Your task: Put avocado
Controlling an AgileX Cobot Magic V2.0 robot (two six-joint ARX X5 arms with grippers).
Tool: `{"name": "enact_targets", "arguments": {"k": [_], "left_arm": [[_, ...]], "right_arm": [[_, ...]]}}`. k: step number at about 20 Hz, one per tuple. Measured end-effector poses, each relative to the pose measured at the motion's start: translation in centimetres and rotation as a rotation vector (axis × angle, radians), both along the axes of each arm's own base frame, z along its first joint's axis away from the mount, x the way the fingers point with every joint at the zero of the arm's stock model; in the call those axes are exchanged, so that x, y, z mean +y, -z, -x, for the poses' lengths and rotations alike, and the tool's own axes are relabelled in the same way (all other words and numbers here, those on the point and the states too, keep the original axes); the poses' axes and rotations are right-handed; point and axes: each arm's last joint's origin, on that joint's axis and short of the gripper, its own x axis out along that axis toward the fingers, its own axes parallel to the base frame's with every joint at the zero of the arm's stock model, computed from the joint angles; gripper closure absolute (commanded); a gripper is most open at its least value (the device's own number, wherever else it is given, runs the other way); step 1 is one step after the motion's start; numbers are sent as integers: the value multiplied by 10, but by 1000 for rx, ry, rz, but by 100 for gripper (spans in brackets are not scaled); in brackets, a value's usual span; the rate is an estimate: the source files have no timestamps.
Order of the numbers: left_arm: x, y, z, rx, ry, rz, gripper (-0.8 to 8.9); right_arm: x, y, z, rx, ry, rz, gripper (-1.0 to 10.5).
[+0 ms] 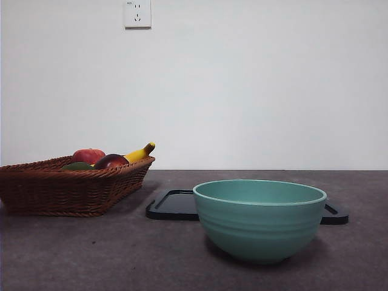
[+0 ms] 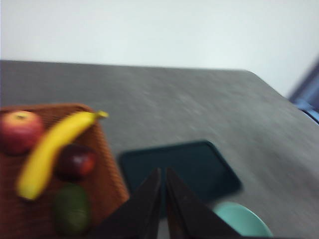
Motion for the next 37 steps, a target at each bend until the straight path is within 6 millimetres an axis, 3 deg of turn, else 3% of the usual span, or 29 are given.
{"name": "enact_targets", "arguments": {"k": [4, 13, 14, 17, 18, 26, 29, 33, 37], "left_arm": [[-1, 3, 9, 37, 90, 3, 798], [1, 16, 16, 148, 111, -69, 772], [1, 17, 17, 155, 112, -71, 689], [2, 17, 20, 156, 114, -77, 97], [2, 17, 22, 150, 115, -78, -12], [2, 17, 24, 158, 115, -75, 8], [1, 22, 20, 239, 111, -76, 8], [-4, 31, -9, 405, 84, -118, 8], [-11, 34, -54, 533, -17, -201, 9]], "right_arm": [[0, 6, 1, 17, -32, 78, 936], [-1, 11, 4, 26, -61, 153, 918], [-1, 12, 5, 32, -63, 157, 845], [-2, 12, 4, 31, -39, 174, 392], [-2, 12, 4, 32, -22, 182, 313], [-2, 15, 5, 59, -24, 186, 307], [-3, 14, 9, 71, -25, 188, 307], [-4, -1, 15, 24, -21, 180, 307], [-4, -2, 17, 36, -22, 182, 307]]}}
